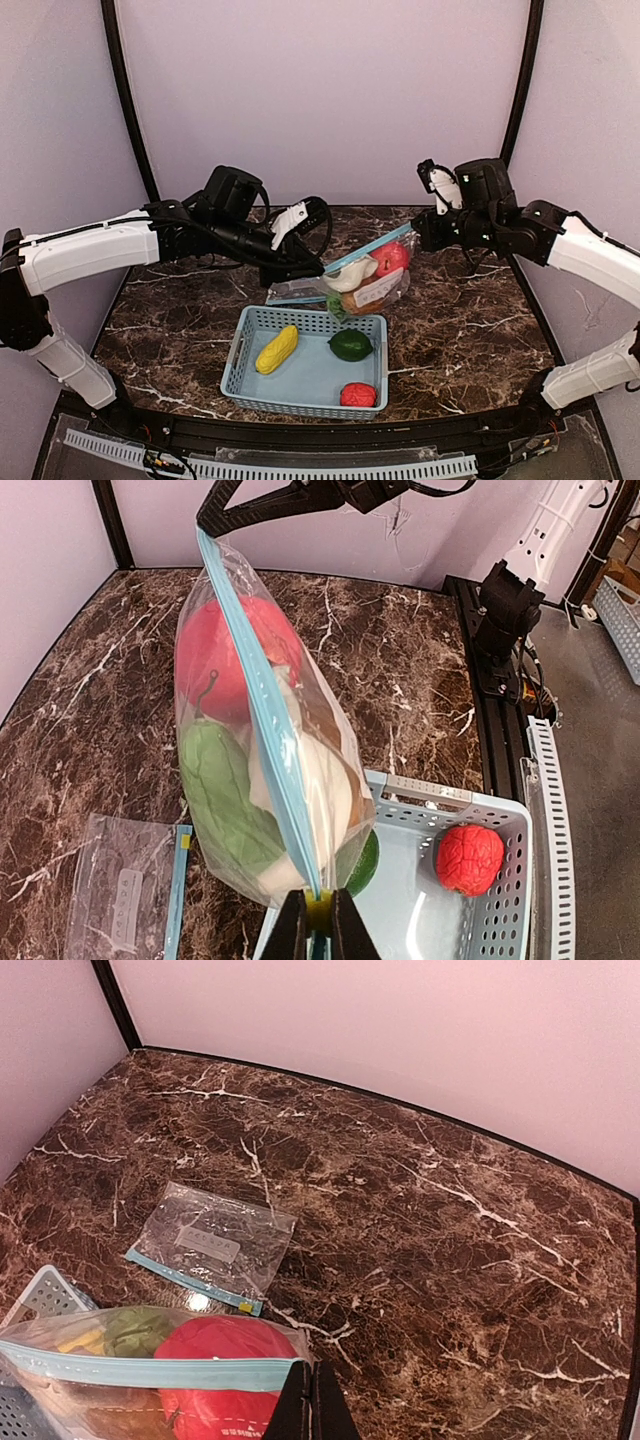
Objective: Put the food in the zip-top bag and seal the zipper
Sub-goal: Zip the zipper of the food storage bag.
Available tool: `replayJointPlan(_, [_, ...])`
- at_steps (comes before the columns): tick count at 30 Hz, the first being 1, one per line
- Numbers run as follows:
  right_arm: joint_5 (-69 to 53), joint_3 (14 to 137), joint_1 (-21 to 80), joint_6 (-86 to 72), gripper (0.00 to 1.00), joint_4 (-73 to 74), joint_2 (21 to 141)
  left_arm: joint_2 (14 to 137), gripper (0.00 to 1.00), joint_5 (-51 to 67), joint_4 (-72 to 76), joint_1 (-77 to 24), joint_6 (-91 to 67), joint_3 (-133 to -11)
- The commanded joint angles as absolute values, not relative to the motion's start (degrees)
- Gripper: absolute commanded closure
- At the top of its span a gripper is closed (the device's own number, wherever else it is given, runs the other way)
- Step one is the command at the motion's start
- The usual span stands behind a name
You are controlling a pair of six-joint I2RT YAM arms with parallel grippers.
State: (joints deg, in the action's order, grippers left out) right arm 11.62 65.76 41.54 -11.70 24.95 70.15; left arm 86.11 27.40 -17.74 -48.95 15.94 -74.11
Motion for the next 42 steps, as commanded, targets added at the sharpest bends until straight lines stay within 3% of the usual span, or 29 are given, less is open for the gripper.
replayJointPlan(1, [17.5, 65.9, 39.3, -12.6, 1.00, 25.2, 68.2, 83.1, 0.99, 28.9, -22.7, -48.8, 17.0, -72.9])
replayJointPlan(15, [16.4, 65.6, 37.6, -12.6, 1.00, 25.8, 67.7, 83.0, 0.99, 27.4, -23.1, -48.7, 17.5, -72.9])
replayJointPlan(23, [2.2, 65.8, 37.6, -9.3, 1.00, 23.4, 64.1, 84.2, 0.98, 34.7, -14.9, -48.7, 9.0, -72.2])
replayJointPlan(27, [7.2, 67.4, 37.6, -9.5, 1.00, 26.3, 63.1, 85.0, 0.55, 35.7, -13.0, -48.7, 5.4, -73.5])
replayJointPlan(31, [12.6, 68.4, 37.6, -10.3, 1.00, 29.3, 62.5, 83.0, 0.33, 32.9, -10.4, -48.4, 3.0, -72.7])
replayJointPlan(35, [16.0, 68.5, 37.6, -11.4, 1.00, 31.7, 62.1, 79.6, 0.23, 30.5, -7.4, -46.6, 0.5, -70.5])
replayJointPlan(42, [17.9, 68.1, 37.5, -12.9, 1.00, 32.3, 64.8, 75.8, 0.20, 27.8, -7.8, -39.9, -4.0, -68.1])
